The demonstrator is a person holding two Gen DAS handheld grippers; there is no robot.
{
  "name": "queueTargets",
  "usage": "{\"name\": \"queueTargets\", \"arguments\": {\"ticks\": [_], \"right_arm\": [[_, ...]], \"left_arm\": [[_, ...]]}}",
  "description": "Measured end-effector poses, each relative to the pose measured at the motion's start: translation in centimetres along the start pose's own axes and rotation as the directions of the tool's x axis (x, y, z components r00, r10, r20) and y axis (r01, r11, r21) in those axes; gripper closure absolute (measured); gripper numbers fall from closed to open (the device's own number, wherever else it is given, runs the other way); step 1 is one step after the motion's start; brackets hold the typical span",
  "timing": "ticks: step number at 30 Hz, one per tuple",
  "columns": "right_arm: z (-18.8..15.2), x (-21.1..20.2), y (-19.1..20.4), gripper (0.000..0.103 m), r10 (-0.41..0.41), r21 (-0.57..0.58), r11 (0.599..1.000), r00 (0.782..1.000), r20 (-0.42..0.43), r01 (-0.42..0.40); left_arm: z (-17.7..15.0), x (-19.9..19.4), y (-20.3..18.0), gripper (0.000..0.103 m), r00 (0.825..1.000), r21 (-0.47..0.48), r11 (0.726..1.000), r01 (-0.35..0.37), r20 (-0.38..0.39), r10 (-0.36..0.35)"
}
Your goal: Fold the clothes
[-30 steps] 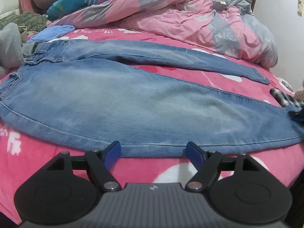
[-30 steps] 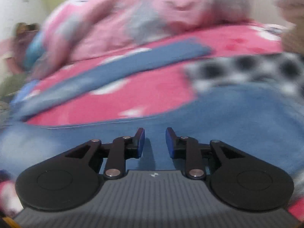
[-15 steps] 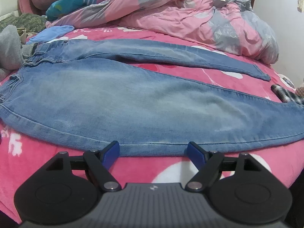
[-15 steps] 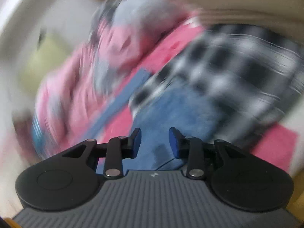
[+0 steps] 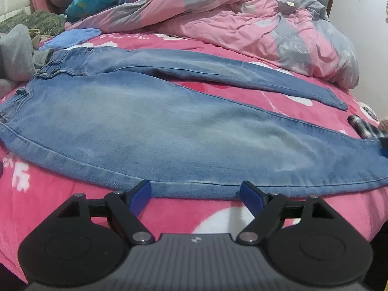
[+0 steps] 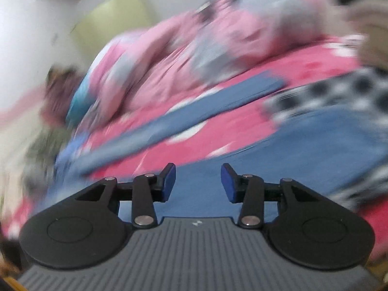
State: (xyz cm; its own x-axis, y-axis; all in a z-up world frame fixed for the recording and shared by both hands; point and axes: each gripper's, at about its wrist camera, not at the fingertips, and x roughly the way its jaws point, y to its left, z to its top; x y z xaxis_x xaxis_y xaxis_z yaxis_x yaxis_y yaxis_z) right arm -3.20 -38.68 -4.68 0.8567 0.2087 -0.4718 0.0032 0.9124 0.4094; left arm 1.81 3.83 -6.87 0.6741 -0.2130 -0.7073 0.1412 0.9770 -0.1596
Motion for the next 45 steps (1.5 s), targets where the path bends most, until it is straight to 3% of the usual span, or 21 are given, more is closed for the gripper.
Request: {"name": "queueTargets", "arguments": {"ticks": [3,6,8,11,17,27,36,38,45], "right_arm": [[-0.8,3.9,4.5,0.057,0.021,-0.116,0.993,0.997,-0.081,-0.030],[-2.6,6.6,8.0,0.046,-0.049,-0.267,0.964,0.992,-0.117,0.016],[-4.9,7.4,9.6,0.033,-0.109,-0.349,0.936,0.982,-0.155,0.049],[-7.2,7.5,11.2,0.030,-0.170,-0.453,0.884,0.982,-0.086,0.114],[-7.7,6.5,11.0,0.022,-0.163,-0.406,0.907,0.983,-0.089,0.114],[-7.7,7.2,10.5,0.018,-0.139,-0.383,0.919,0.985,-0.101,0.090],[-7.7,7.3,10.5,0.007,-0.119,-0.370,0.926,0.987,-0.112,0.070],[-7.7,7.4,10.5,0.001,-0.110,-0.367,0.928,0.987,-0.120,0.059],[-7.8,7.5,10.6,0.001,-0.108,-0.370,0.927,0.986,-0.125,0.054]], "left_arm": [[-0.1,0.0,0.3,0.021,1.000,-0.008,1.000,0.011,0.004,-0.011],[-0.2,-0.1,0.7,0.021,1.000,-0.013,1.000,0.026,0.008,-0.026],[-0.3,0.0,0.9,0.021,0.999,-0.018,0.999,0.036,0.009,-0.036],[-0.4,0.0,1.1,0.019,0.999,-0.023,0.999,0.047,0.013,-0.046],[-0.5,0.1,1.1,0.016,0.998,-0.025,0.998,0.057,0.019,-0.057],[-0.4,0.1,1.2,0.015,0.998,-0.036,0.997,0.064,0.017,-0.064],[-0.4,0.2,1.1,0.013,0.998,-0.028,0.998,0.060,0.013,-0.059],[-0.4,0.2,1.0,0.013,0.998,-0.027,0.998,0.059,0.012,-0.059],[-0.4,0.3,1.0,0.013,0.998,-0.027,0.998,0.060,0.011,-0.060]]}}
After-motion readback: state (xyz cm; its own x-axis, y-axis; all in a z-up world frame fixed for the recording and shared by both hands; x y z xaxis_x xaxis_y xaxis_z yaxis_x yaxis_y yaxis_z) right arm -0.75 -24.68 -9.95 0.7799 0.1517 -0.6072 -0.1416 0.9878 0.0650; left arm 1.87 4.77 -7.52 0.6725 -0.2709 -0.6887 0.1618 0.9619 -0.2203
